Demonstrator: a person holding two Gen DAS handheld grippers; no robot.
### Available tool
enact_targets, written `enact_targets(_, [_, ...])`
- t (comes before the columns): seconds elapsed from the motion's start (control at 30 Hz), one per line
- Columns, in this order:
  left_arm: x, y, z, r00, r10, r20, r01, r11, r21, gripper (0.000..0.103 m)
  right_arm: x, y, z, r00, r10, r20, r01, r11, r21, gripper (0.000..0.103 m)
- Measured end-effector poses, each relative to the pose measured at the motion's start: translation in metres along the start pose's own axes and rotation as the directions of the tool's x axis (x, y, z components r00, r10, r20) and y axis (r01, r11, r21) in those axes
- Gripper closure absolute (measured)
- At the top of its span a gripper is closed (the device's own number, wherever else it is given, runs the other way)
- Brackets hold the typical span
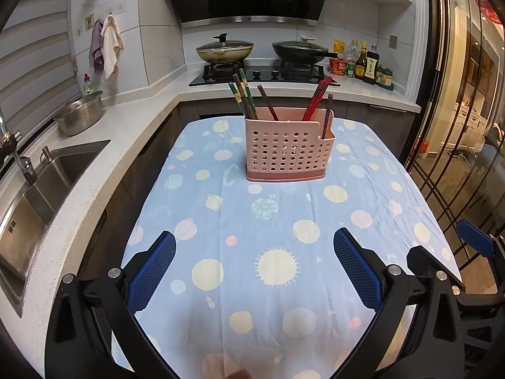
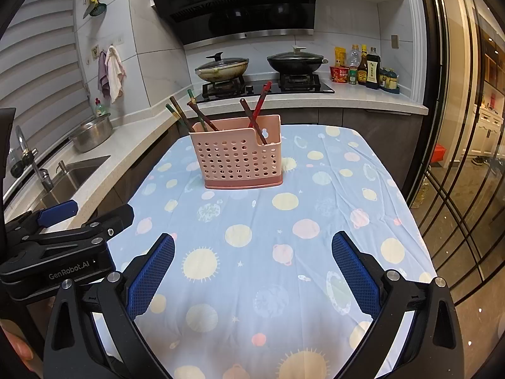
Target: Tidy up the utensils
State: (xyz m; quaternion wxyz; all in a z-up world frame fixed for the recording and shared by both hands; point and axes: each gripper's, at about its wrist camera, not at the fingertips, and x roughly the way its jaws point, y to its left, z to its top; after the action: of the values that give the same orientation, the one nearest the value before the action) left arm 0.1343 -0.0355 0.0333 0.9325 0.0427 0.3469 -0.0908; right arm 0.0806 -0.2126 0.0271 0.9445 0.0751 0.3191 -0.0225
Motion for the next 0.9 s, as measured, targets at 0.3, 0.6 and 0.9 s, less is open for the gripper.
enact_targets(0.3, [-0.001,0.0,-0.001,1.0,-0.005,-0.003,0.005,1.0,0.008,0.007,0.001,-0.003,-0.002,1.0,-0.029,0.011,0.029,1.0,-0.009,0.007])
enact_targets(0.6, [0.005,0.007,-0.001,1.0,0.018,-0.014,-0.018,1.0,0.002,0.007,0.003,-0.018,-0.003,0.998,-0.055,0.006,0.055,0.998,0.016,0.007])
enact_targets(0.9, [0.017,0.021,-0.004,0.998,0.055,-0.041,-0.056,0.998,-0.026,0.007,0.007,-0.04,-0.001,0.994,-0.106,-0.001,0.106,0.993,0.044,0.007])
